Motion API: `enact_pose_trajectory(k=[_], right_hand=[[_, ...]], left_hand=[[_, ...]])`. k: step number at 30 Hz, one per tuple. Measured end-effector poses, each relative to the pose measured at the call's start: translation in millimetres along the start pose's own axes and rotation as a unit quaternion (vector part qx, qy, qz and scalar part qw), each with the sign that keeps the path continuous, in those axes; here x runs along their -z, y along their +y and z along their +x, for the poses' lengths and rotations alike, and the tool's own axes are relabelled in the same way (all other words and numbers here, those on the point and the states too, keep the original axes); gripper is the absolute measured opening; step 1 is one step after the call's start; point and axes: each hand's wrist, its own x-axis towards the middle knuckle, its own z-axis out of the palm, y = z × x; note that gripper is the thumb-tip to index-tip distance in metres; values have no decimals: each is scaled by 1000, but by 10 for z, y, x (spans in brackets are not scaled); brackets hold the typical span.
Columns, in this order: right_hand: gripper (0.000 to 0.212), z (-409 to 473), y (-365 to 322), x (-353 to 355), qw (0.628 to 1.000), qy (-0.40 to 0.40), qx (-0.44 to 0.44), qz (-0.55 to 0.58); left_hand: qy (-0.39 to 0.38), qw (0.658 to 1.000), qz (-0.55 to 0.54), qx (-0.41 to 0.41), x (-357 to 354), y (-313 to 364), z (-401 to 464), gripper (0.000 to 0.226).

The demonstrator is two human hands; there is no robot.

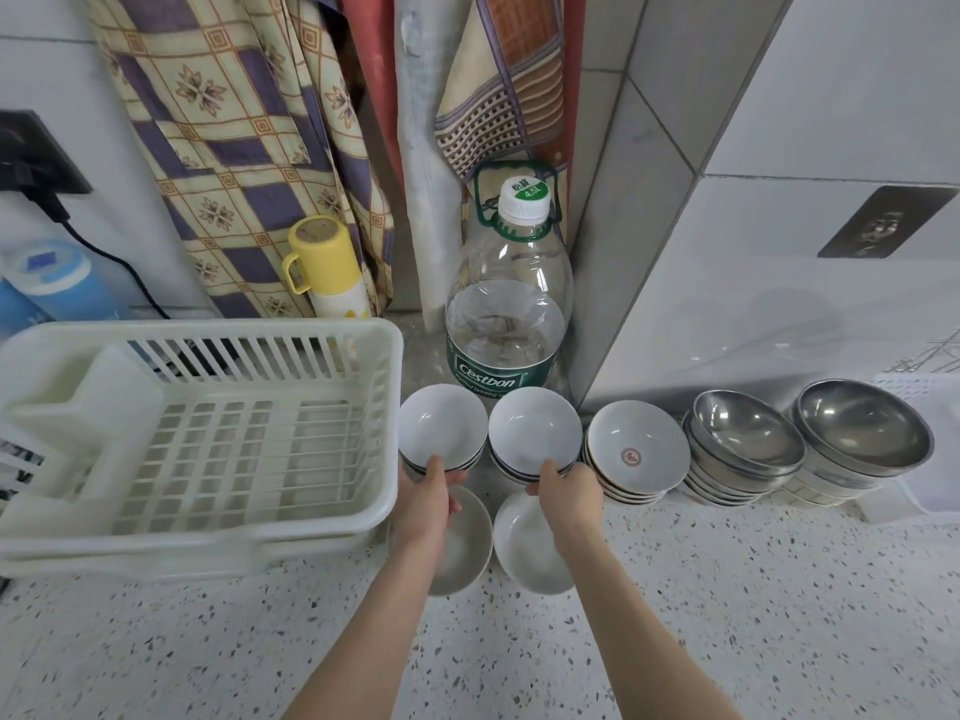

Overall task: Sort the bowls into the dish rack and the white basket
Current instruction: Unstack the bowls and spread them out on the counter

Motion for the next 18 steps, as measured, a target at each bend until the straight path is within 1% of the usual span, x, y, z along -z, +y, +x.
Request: enact_pose_trajectory(k=[4,7,10,12,15,18], right_hand=[[23,-22,-20,-25,1000,26,2,9],[23,-62,-48,-38,998,54,15,5],[10,-93,-66,-52,998,68,15,-1],[13,-104,-80,-61,997,74,11,3],[12,-124,-115,-89,997,81,10,16],[9,-145,-126,-131,995,96,6,40]], left_hand=[[6,1000,4,23,-3,4,20,28],[10,1000,-5,25,-14,1,27,31],[7,1000,-17,21,-20,1,16,34],[6,999,-33,25,-13,-2,13,37],[1,998,-59,29,-1,-3,9,27],[-12,998,-52,23,15,-21,0,29]])
